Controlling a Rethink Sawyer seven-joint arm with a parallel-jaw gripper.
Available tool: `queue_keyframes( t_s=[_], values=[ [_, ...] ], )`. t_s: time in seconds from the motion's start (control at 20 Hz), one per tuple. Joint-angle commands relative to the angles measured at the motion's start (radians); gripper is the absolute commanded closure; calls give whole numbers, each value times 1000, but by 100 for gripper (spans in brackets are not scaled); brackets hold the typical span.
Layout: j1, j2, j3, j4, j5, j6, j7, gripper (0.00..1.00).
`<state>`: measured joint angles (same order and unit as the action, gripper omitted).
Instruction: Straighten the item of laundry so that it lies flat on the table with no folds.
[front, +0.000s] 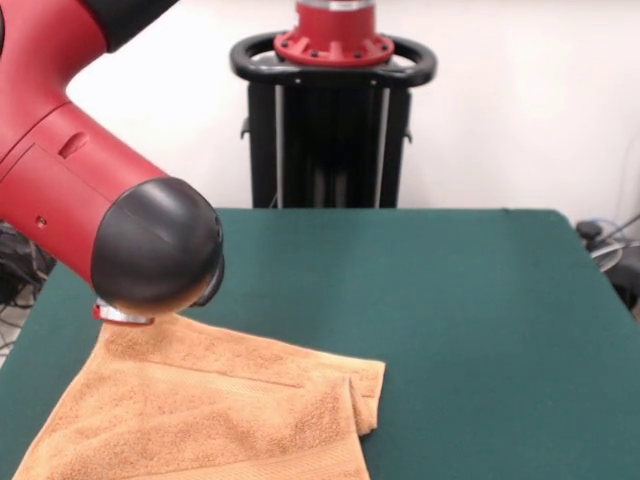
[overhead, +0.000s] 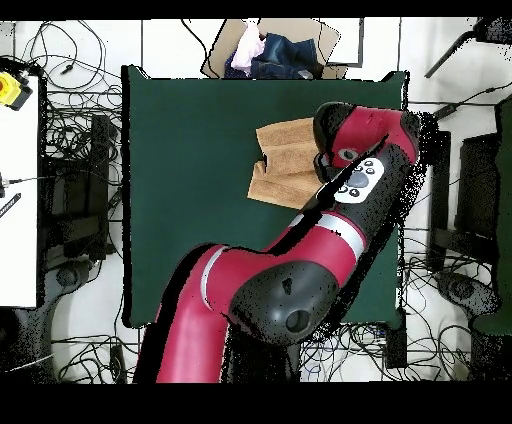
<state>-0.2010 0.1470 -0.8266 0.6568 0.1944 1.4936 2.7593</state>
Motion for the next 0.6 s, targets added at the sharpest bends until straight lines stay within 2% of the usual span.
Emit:
queue_keyframes(
  t_s=[0.05, 0.2, 0.4, 0.6],
  values=[
    [15, -51, 32, 52, -39, 74, 29, 0],
    [13, -43, 44, 49, -39, 43, 74, 0],
    [27, -44, 11, 49, -94, 105, 27, 0],
    [26, -98, 15, 55, -123, 169, -32, 0]
  ],
)
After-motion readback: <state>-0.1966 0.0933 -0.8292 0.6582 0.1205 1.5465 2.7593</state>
